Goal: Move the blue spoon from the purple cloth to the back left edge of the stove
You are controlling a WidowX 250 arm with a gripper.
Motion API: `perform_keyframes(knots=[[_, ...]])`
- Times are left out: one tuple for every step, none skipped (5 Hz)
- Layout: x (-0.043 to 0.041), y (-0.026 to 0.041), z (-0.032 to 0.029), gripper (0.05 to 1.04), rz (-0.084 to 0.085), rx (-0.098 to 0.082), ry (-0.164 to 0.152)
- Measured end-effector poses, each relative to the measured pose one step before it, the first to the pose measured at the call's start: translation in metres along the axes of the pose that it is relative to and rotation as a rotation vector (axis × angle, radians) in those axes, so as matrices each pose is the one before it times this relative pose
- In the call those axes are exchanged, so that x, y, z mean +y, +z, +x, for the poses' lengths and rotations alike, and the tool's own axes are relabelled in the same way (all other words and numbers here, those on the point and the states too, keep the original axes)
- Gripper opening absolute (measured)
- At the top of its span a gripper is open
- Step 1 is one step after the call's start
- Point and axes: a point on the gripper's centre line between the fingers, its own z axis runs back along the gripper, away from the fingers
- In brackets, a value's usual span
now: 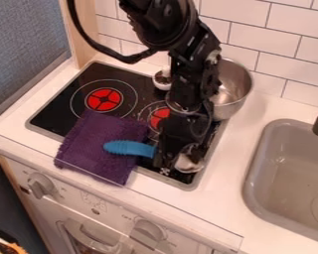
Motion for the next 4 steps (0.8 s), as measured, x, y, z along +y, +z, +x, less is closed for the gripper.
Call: perform_keyframes(knots=[[-0.00795, 0.01029, -0.00215, 0.312, 0.0087, -0.0102, 0.0095], [0.00141, 0.01752, -0.00707, 0.312, 0.0222, -0.0115, 0.0087], [0.00691, 0.01686, -0.01673, 0.312, 0.0182, -0.0156, 0.0617], [0.01948, 0.01286, -0.01682, 0.312, 0.0088, -0.0624, 0.1098]])
